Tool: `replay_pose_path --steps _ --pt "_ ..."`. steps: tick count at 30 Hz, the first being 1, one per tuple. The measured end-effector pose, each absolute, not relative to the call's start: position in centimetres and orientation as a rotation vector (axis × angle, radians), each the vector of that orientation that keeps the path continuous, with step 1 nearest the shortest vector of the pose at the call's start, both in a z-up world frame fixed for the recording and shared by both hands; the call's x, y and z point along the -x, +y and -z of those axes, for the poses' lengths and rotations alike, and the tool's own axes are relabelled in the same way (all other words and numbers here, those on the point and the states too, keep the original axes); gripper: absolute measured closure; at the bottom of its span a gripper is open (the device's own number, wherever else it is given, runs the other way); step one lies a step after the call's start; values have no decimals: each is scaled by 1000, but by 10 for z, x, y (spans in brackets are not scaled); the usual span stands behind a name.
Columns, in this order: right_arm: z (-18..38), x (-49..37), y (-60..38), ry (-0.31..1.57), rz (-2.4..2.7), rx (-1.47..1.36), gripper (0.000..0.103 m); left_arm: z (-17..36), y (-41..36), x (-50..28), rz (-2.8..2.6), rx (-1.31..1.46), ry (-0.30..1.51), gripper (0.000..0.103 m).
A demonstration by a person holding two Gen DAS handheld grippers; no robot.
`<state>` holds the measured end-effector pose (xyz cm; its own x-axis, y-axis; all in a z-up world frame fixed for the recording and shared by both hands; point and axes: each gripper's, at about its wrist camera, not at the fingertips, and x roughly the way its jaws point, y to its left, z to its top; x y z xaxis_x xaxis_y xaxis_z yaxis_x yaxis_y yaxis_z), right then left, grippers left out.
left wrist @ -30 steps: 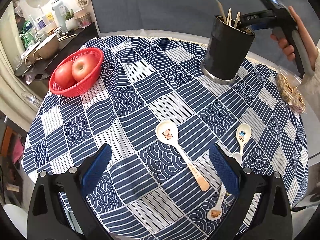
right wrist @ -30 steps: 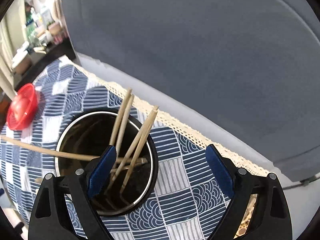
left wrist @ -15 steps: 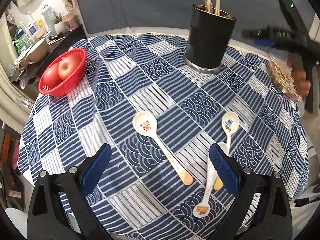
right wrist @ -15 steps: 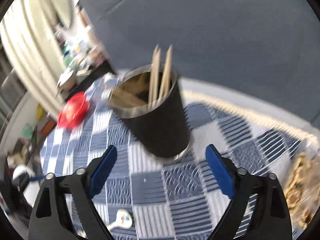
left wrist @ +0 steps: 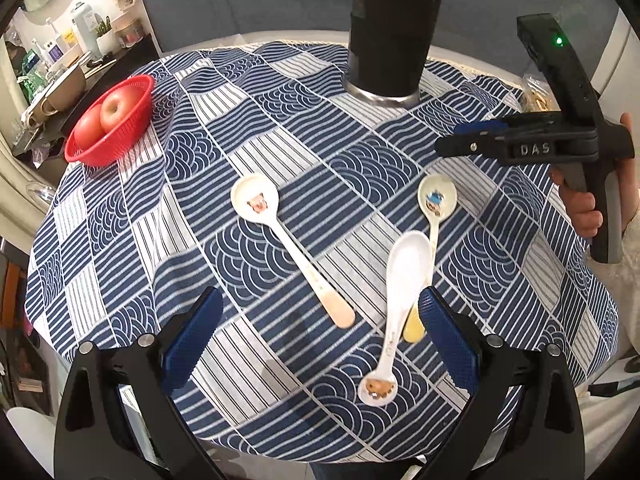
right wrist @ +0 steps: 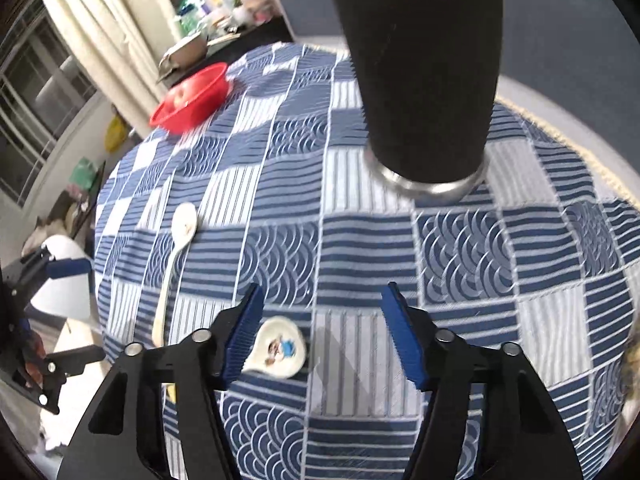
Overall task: Organize utensils
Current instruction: 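Reach the right tool to the cartoon-printed white spoon and close on it, then lift the cartoon spoon with the right tool and drop it into the holder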
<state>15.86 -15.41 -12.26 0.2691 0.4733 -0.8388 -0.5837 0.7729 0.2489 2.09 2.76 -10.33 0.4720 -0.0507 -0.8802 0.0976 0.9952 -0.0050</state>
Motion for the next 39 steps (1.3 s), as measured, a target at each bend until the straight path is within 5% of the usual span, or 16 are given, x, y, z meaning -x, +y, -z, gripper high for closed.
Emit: replay_pose_path --steps 3,5,6,16,20,22,26,39 --pt "134 -151 -150 1120 -730 131 59 108 25 -18 97 -41 1083 7" --pt "145 -145 -144 1159 -738 165 90 112 23 -18 101 -37 1089 7" --pt "151 -141 -140 1173 -743 193 96 113 22 -18 107 -35 1092 7" --pt "99 -119 -167 1036 -754 114 98 109 -12 -25 241 -32 1057 7" --pt "73 -116 -181 984 -747 70 98 107 -37 -34 344 -37 1038 18" --pt "61 -114 -183 954 -740 66 98 108 -48 -41 392 -47 1041 33" --pt "39 -113 -192 910 -730 43 97 104 -62 -56 459 -73 1055 90" --pt "-45 -146 -210 729 -610 69 97 32 -71 -120 571 -158 950 90"
